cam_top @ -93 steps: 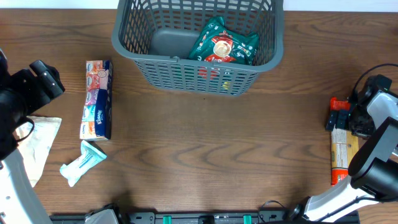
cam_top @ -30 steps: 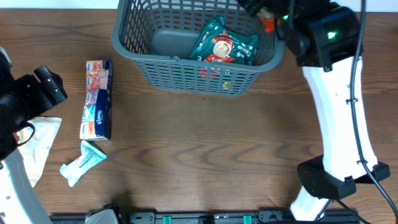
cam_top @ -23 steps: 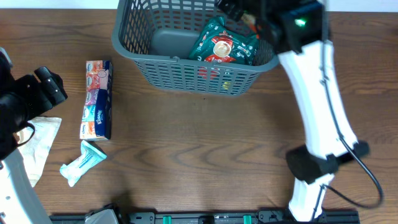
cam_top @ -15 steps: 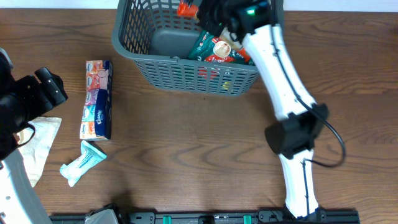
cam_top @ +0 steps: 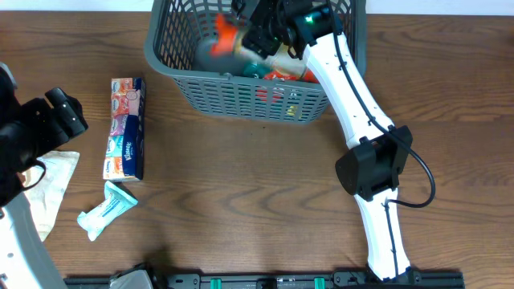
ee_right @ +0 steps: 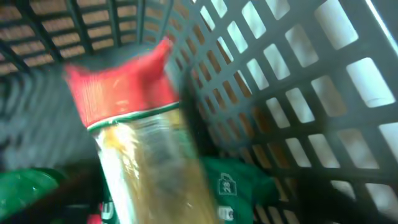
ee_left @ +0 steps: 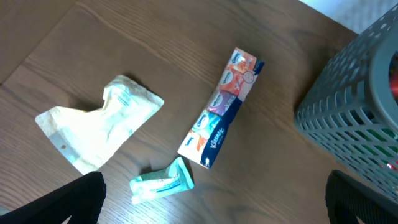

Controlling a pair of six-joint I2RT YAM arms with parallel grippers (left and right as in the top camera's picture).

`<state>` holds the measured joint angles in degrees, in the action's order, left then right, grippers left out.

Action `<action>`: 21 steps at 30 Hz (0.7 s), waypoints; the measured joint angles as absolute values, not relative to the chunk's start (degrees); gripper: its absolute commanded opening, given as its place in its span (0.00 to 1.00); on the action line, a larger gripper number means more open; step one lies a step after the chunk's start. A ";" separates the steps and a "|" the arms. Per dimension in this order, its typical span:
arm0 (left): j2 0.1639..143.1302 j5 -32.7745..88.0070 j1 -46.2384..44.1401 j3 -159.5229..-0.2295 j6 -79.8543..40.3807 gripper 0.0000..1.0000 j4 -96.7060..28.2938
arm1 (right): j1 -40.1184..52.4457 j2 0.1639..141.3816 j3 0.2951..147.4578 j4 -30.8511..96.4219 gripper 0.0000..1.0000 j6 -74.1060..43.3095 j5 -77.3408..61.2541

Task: Pack container
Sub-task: 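Lift the pasta bag with the right gripper and drop it into the basket, then lower the left gripper onto the Kleenex tissue pack strip and grasp it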

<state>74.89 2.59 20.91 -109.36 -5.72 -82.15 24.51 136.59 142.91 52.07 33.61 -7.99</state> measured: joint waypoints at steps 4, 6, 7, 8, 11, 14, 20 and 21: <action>74.89 2.59 20.91 -109.36 -5.72 0.99 -82.24 | 24.34 135.44 142.91 49.50 0.99 31.29 -11.70; 74.89 2.59 20.91 -109.36 -5.52 0.99 -82.26 | 24.12 133.12 142.85 47.18 0.99 29.63 -13.21; 74.89 2.59 20.91 -109.36 -5.17 0.99 -82.26 | 23.86 131.46 142.85 46.11 0.99 28.75 -13.56; 74.89 2.59 20.91 -109.36 -4.62 0.99 -82.30 | 23.55 129.36 142.85 45.45 0.99 27.73 -13.63; 74.89 2.61 20.91 -109.36 -2.37 0.99 -82.28 | 21.47 120.95 142.89 45.80 0.99 22.76 -11.33; 74.96 2.63 20.60 -109.34 1.10 0.99 -82.30 | 16.38 111.24 144.07 50.41 0.99 15.38 -6.07; 78.72 3.07 17.23 -109.36 9.21 0.99 -82.48 | 0.47 101.41 145.93 67.77 0.99 0.25 2.09; 80.38 3.09 16.78 -109.36 10.39 0.99 -82.46 | -1.58 101.30 145.93 70.32 0.99 -1.58 2.79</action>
